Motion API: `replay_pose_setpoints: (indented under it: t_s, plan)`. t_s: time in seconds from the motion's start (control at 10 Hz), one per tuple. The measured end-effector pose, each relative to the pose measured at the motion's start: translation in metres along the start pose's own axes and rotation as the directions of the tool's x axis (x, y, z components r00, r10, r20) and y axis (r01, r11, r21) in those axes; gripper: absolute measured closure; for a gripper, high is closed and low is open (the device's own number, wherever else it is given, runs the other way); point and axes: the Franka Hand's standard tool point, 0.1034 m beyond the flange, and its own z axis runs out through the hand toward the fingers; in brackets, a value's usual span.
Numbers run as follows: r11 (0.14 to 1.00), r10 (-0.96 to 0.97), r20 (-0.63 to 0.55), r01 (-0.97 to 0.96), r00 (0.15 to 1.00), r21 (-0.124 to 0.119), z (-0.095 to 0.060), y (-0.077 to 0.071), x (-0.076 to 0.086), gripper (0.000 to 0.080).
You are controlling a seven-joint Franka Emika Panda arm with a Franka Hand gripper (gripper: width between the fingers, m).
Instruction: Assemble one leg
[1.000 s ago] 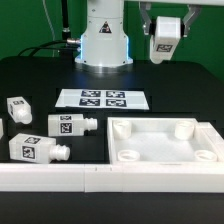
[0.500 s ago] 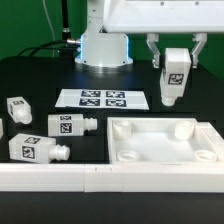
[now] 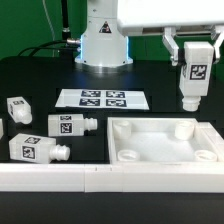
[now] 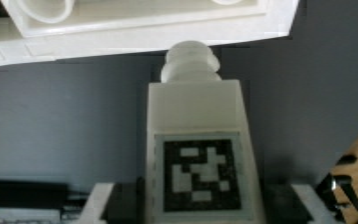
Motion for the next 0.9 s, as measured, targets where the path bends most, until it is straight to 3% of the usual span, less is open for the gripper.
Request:
replay_pose_setpoints:
  t_s: [0.2,0.4,0.6,0.9]
  plan:
    - [1.0,0.007,0.013,-0.007,1.0,-0.007,0.015,-0.009,-0.02,0.0514]
    - [1.0,-0.006,0.021,0.007,1.0,-0.023,0.029,-0.017,-0.025,0.0514]
    - [1.0,-0.003,0.029,0.003,1.0,-0.024,0.041,-0.03,-0.033,0.0514]
    - [0.999,-0.016,0.045,0.017,0.999,-0.03,0.055,-0.035,-0.051,0.0514]
